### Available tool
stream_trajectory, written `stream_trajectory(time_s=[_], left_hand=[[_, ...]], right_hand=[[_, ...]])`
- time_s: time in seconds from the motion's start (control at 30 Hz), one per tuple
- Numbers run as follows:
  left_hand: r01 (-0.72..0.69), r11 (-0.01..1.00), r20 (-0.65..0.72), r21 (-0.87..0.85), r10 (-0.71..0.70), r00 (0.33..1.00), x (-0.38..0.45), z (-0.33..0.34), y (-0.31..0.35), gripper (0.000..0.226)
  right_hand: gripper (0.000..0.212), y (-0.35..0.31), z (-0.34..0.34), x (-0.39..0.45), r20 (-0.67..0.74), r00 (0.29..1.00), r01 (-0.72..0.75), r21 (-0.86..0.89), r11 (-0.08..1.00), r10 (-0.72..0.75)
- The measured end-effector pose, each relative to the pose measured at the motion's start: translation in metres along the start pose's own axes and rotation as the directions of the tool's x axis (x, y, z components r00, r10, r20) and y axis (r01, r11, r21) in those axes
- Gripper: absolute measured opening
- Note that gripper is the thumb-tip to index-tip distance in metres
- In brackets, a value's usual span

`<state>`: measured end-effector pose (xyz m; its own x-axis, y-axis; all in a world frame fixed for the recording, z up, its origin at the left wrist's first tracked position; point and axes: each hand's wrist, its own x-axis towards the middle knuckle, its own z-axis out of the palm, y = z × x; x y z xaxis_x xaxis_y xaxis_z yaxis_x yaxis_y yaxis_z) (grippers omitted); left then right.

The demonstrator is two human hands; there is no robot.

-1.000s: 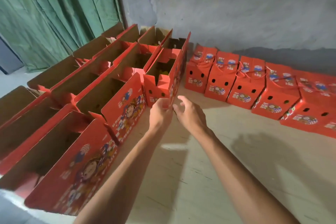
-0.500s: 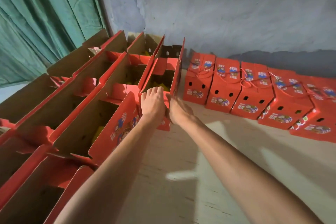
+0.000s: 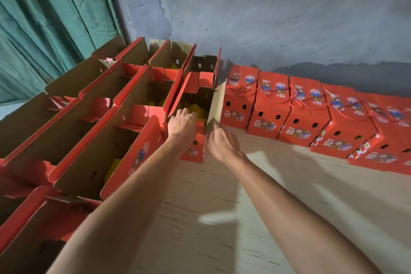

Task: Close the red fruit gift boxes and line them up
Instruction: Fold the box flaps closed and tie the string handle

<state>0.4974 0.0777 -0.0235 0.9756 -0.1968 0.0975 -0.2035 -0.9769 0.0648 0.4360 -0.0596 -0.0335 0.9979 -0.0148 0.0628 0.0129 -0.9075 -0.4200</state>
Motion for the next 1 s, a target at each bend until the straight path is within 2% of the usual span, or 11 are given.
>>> stream_trajectory(time_s=[0.1,0.2,0.3,0.4,0.5,0.67,0.73,0.8,0.93,0.97,1.0], left_hand=[[-0.054,0.998,0.014,-0.017,0.054,0.998,-0.024,0.002,0.004,0.012],[-0.071,0.994,-0.046,-0.077,0.068,0.997,-0.052,0.004,0.014,0.021],[-0.134,0.986,-0.042,-0.097,0.13,0.991,-0.074,0.002,0.039,0.02],[-0.167,0.975,-0.001,-0.144,0.168,0.986,-0.099,-0.002,0.079,0.005],[-0.184,0.969,0.027,-0.165,0.191,0.981,-0.128,-0.004,0.124,0.024],[-0.234,0.963,0.079,-0.132,0.245,0.966,-0.182,-0.009,0.21,0.028],[-0.26,0.956,0.088,-0.137,0.273,0.958,-0.208,-0.01,0.251,0.027],[-0.265,0.954,0.087,-0.142,0.279,0.956,-0.229,-0.009,0.286,0.026],[-0.258,0.951,0.091,-0.17,0.276,0.957,-0.276,-0.01,0.368,0.018],[-0.261,0.947,0.101,-0.187,0.283,0.954,-0.287,-0.011,0.387,0.017],[-0.268,0.94,0.112,-0.21,0.295,0.949,-0.296,-0.012,0.405,0.014]], right_hand=[[0.045,0.003,-0.004,-0.012,-0.018,0.998,-0.053,0.125,0.991,0.056],[0.041,0.007,-0.006,-0.027,-0.053,0.996,-0.062,0.221,0.973,0.076],[0.039,0.017,-0.011,-0.048,-0.105,0.989,-0.074,0.253,0.965,0.103],[0.042,0.04,-0.023,-0.075,-0.117,0.988,-0.069,0.265,0.962,0.103],[0.041,0.07,-0.035,-0.108,-0.123,0.986,-0.065,0.317,0.946,0.109],[0.035,0.134,-0.058,-0.177,-0.109,0.976,-0.114,0.489,0.865,0.19],[0.034,0.166,-0.07,-0.212,-0.074,0.966,-0.162,0.579,0.799,0.249],[0.037,0.187,-0.084,-0.241,-0.041,0.947,-0.199,0.701,0.685,0.318],[0.031,0.239,-0.119,-0.302,0.097,0.897,-0.228,0.937,0.263,0.43],[0.029,0.252,-0.127,-0.315,0.13,0.887,-0.232,0.956,0.182,0.444],[0.028,0.264,-0.136,-0.33,0.143,0.873,-0.235,0.961,0.144,0.466]])
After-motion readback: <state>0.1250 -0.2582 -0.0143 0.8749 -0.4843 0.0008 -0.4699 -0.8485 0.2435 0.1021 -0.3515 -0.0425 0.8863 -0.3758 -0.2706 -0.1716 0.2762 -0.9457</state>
